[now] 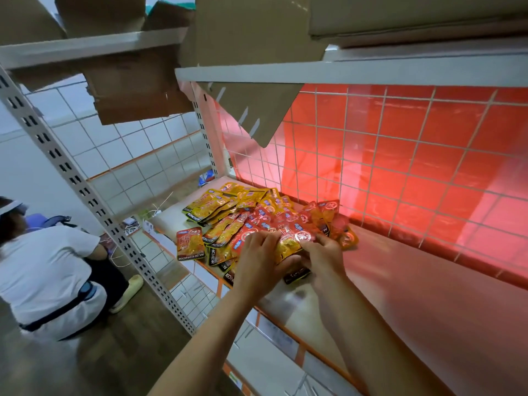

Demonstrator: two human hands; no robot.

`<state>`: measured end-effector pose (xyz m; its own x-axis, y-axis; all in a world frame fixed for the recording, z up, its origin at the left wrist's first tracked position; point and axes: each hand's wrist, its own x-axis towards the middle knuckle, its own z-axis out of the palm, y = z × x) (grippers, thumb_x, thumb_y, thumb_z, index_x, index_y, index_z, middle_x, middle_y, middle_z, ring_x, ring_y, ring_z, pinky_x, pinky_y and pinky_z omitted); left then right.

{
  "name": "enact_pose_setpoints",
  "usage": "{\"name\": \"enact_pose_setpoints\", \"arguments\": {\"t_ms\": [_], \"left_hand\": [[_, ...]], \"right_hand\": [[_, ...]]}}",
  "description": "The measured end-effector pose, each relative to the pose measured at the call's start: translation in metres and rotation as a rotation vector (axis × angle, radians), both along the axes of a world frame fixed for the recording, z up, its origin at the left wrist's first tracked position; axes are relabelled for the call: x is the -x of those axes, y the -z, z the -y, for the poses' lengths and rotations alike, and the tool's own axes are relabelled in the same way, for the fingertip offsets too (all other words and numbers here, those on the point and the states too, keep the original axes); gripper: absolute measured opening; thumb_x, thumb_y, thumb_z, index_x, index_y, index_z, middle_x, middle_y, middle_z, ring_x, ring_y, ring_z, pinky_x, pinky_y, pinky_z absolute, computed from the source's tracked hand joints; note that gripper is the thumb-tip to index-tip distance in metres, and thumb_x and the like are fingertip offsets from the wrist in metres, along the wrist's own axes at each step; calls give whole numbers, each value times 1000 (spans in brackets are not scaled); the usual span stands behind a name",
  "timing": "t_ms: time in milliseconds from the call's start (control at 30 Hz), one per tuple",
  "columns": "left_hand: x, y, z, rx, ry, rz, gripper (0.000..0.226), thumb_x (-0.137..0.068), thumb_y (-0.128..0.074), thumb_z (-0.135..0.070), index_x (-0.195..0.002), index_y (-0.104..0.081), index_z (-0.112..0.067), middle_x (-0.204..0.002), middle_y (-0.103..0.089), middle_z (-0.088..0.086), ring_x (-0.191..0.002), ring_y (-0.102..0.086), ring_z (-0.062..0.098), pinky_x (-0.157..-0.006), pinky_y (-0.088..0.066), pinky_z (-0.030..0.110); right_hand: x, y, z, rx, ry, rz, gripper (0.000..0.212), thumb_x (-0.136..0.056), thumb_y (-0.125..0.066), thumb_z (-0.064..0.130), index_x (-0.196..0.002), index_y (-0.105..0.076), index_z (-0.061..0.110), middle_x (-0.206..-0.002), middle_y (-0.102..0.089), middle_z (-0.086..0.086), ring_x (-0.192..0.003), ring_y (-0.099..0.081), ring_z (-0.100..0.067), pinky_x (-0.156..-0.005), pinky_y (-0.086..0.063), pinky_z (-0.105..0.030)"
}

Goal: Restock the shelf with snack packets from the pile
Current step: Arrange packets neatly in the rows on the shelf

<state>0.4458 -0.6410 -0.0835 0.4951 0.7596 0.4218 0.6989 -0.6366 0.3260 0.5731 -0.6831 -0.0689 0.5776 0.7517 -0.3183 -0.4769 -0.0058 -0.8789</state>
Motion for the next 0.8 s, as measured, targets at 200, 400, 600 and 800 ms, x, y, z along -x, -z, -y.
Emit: {"name": "enact_pose_setpoints", "arguments": {"t_ms": [200,400,600,800], "left_hand": [[-47,-13,22,73,92,110,79,-70,-81,-40,-135,-49,-8,-113,-54,14,-105,-52,30,-88,-43,35],[-110,-21,51,306,154,210,57,-66,-80,-53,-95,-56,-11,-88,-58,5,-82,-51,19,-69,-37,28],[-175,-13,107,1036,165,621,53,-73,-79,-45,-104,-57,-9,-83,-61,3,-59,-56,5,-51,-48,22],[-227,-20,169,1356,250,728,59,-78,-75,-40,-121,-49,-8,-109,-67,17,-84,-68,24,-66,-56,30]], "right_hand": [[-45,-1,42,-119,1,-183,14,-85,-61,-5,-83,-67,8,-81,-72,-11,-75,-69,-20,-59,-58,-27],[-98,-1,110,-199,109,-49,41,-87,-53,-10,-55,-67,12,-48,-59,-2,-47,-57,-9,-59,-50,-27],[-135,-1,182,-195,291,-69,25,-85,-50,-15,-70,-49,5,-55,-55,-5,-55,-55,-13,-66,-49,-30],[-159,0,254,-127,361,89,25,-80,-51,-17,-73,-52,6,-68,-52,-9,-65,-53,-17,-54,-49,-22]]}}
